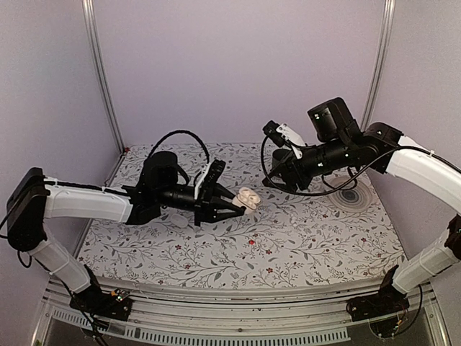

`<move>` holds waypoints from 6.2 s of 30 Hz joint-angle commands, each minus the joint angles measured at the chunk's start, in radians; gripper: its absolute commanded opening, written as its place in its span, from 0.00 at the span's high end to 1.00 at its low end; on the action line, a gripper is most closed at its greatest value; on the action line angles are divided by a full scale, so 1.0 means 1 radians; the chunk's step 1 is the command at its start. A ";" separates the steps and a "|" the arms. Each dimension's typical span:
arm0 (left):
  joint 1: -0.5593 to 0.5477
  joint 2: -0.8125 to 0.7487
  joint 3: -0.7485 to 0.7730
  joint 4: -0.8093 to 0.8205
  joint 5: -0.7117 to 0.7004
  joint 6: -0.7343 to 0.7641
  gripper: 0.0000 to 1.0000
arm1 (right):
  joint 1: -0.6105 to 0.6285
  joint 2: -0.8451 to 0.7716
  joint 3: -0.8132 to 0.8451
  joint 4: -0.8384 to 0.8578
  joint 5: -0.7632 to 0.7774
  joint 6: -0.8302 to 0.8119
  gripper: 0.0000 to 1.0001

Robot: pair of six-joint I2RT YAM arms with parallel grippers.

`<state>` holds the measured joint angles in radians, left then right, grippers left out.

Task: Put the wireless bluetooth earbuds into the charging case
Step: Pass from the right arm to the left, then adjust the right earbud at the center of the board, then pick up the right earbud from the center of the board.

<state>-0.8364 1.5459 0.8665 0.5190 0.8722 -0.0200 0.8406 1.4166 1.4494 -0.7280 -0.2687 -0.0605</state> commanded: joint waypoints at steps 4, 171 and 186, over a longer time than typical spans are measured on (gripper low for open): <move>0.024 -0.061 -0.176 0.371 -0.323 -0.137 1.00 | -0.079 -0.088 -0.145 0.152 -0.030 0.185 0.44; 0.034 -0.294 -0.404 0.429 -0.847 -0.152 1.00 | 0.161 0.660 0.062 -0.128 0.306 0.617 0.87; 0.033 -0.274 -0.396 0.427 -0.845 -0.162 1.00 | 0.123 0.506 -0.103 0.052 0.290 0.671 0.96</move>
<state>-0.8169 1.2587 0.4461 0.9363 0.0181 -0.1707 0.9859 2.0041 1.4117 -0.7605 0.0204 0.5743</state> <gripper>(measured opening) 0.222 0.060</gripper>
